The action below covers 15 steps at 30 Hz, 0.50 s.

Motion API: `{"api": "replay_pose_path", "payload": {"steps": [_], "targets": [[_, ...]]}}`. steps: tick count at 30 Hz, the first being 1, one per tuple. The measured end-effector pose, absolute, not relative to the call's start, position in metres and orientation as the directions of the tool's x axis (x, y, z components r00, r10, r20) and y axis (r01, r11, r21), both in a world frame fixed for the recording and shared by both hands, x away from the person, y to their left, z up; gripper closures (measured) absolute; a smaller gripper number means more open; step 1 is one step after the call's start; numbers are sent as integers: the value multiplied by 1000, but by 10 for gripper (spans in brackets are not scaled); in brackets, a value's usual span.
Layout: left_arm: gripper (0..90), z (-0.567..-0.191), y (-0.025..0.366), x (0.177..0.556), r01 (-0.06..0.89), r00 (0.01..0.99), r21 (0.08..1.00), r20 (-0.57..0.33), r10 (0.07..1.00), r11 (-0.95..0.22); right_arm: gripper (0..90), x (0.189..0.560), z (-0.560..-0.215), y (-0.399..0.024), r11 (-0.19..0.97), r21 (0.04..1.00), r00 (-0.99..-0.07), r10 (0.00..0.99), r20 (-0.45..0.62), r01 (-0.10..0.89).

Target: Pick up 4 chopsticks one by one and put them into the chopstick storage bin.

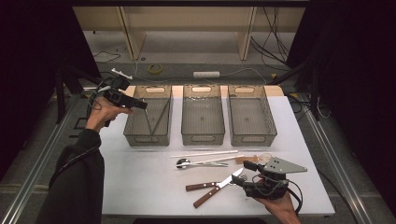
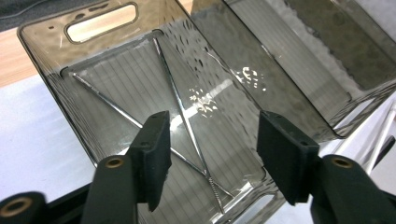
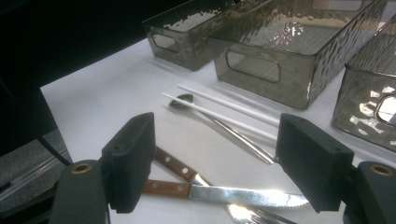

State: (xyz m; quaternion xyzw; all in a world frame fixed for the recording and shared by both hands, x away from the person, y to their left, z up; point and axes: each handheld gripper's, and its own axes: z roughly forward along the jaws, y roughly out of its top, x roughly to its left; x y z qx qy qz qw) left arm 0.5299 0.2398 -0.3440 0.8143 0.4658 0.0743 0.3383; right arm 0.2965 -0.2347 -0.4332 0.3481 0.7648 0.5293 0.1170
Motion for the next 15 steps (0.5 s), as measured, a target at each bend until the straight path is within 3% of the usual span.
{"api": "replay_pose_path", "payload": {"steps": [15], "targets": [[312, -334, 225, 478, 617, 630, 700, -164, 759, -361, 296, 296, -433, -234, 198, 892, -730, 657, 187, 406]]}}
